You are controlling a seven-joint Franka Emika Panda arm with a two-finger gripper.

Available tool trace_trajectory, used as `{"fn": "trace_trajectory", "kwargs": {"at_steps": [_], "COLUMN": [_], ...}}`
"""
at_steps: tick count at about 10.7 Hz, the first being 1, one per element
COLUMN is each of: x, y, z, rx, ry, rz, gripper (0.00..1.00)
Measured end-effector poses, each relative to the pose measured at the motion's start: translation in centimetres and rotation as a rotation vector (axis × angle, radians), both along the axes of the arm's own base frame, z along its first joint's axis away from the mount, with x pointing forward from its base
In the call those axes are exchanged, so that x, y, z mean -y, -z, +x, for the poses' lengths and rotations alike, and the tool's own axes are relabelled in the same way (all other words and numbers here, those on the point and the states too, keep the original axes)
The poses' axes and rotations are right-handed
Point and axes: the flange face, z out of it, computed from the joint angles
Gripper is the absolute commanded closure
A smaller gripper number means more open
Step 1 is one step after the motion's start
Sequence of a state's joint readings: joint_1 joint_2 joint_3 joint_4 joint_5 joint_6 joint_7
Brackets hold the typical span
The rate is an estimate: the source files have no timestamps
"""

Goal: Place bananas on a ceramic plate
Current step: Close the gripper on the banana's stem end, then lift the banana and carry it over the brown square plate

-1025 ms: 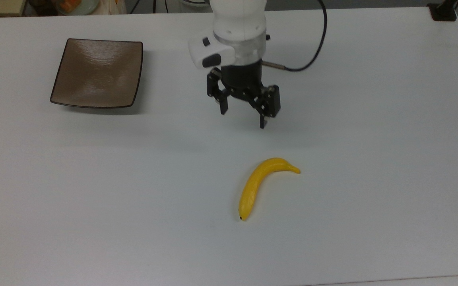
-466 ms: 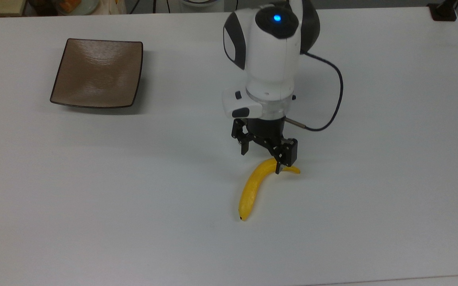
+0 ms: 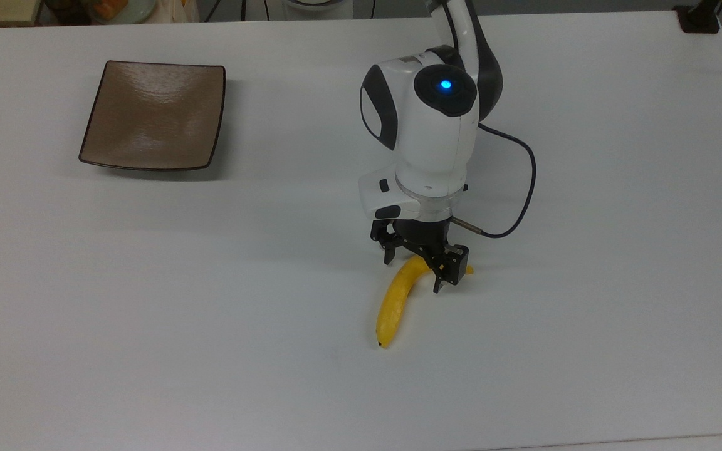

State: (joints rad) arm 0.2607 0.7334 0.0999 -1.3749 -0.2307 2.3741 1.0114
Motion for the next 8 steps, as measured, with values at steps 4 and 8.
{"fn": "trace_trajectory", "kwargs": {"at_steps": [4,8], "x": [0.0,1.6], "y": [0.0,-3.0], "z": [0.2,1.1], "rx": [0.01,0.043], "ry": [-0.011,-0.012], "rz": [-0.017,-0.028], "gripper": [0.94,0.92]}}
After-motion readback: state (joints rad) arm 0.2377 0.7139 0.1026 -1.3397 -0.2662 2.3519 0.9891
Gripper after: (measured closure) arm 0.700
